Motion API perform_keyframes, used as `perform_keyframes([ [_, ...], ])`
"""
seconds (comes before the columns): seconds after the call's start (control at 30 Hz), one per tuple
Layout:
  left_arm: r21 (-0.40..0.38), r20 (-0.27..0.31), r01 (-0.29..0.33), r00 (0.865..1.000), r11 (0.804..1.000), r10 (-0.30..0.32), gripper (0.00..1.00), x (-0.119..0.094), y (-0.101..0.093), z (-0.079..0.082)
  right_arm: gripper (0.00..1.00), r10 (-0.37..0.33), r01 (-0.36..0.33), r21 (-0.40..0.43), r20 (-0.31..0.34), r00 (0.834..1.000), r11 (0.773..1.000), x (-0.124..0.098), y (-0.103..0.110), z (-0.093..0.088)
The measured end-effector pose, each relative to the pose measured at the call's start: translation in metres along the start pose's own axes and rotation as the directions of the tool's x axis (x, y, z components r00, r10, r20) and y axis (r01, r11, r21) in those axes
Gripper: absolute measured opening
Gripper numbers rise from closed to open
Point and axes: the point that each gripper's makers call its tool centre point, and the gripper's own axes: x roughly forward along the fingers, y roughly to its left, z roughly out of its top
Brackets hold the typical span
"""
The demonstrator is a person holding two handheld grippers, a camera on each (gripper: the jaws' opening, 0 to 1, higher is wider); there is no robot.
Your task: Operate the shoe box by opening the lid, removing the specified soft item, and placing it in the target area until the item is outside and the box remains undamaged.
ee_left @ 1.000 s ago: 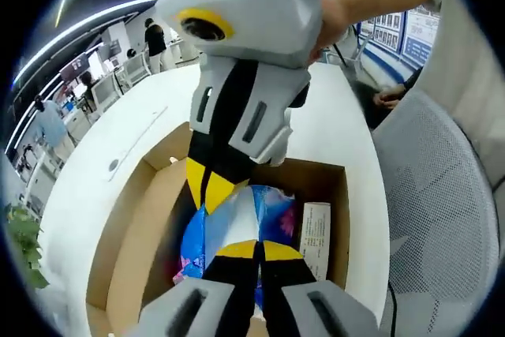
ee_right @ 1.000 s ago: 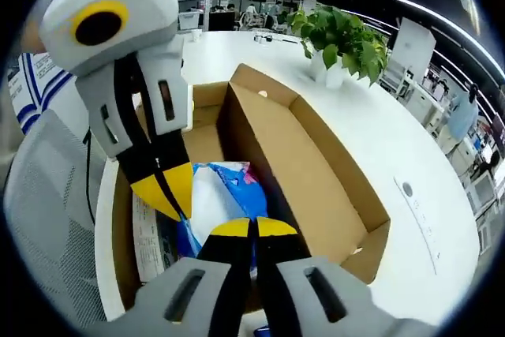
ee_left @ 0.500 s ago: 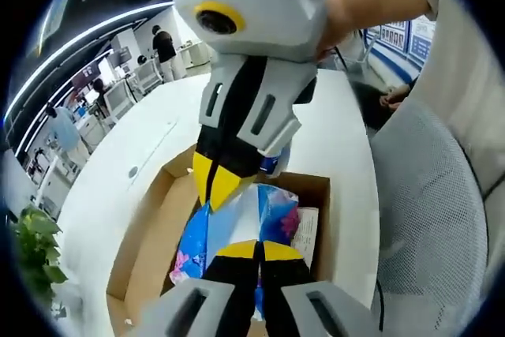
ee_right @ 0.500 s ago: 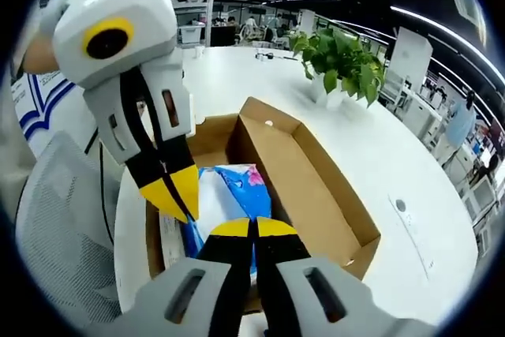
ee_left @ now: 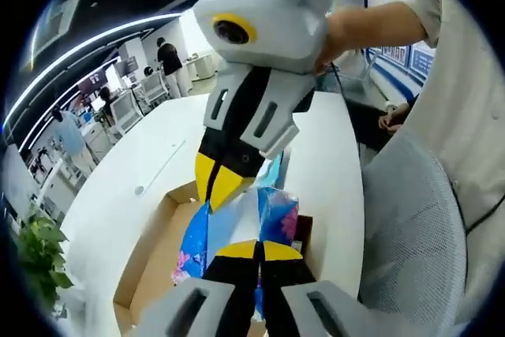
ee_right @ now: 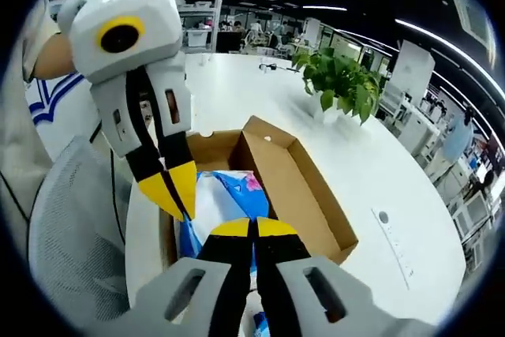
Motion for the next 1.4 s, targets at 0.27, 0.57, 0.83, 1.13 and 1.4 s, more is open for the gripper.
perform_keyframes([
  [0.27,0.017,-0.002,0.035,0.999,0.999,-0.035,0.0,0.015,-0.014,0.022,0.0,-0.019,0.019,-0.01,-0.012,1.0,1.0,-0.027,-0.005,-0.015],
  [0.57,0.046,0.014,0.071,0.997,0.996,-0.072,0.0,0.033,-0.026,0.049,0.0,-0.044,0.044,0.005,-0.033,0.999,0.999,-0.058,-0.017,-0.04],
  [0.83,0.078,0.034,0.11,0.993,0.991,-0.113,0.0,0.054,-0.034,0.08,0.0,-0.072,0.073,0.03,-0.041,0.997,0.997,-0.086,-0.033,-0.054],
  [1.13,0.072,0.055,0.157,0.985,0.985,-0.161,0.0,0.077,-0.039,0.102,0.0,-0.104,0.106,0.034,-0.053,0.993,0.994,-0.108,-0.046,-0.075],
  [1.4,0.075,0.058,0.2,0.977,0.977,-0.205,0.0,0.097,-0.043,0.119,0.0,-0.116,0.121,0.073,-0.062,0.991,0.99,-0.125,-0.059,-0.094],
])
